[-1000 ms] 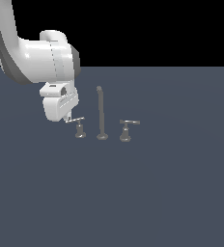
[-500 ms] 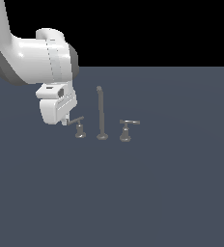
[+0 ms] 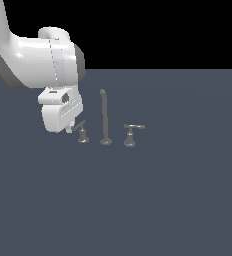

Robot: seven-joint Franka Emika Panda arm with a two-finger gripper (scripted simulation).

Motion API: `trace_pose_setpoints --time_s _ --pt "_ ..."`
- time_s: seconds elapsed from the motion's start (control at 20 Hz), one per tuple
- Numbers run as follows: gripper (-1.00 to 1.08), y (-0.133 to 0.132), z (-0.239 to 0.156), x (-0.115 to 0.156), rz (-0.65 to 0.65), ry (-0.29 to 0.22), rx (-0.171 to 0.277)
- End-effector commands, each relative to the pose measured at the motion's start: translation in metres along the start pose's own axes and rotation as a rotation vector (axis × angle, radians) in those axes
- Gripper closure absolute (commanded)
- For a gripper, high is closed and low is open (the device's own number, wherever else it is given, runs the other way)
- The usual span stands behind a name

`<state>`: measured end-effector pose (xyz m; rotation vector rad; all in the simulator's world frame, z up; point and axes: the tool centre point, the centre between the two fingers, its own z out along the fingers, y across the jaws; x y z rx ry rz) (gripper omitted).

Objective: Turn on the faucet by rotating a designated handle.

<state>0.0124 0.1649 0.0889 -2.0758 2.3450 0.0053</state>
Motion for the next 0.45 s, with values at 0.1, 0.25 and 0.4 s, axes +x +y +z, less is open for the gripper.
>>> trace_pose_setpoints --time_s 0.1,0.25,0.4 --pt "1.08 -0.003 0.0 0.016 -0.007 0.003 -0.001" --pt "1.08 -0.008 -0.001 0.04 0.012 0.007 -0.003" --pt "1.08 -0.011 -0.001 0.054 0.022 0.01 -0.004"
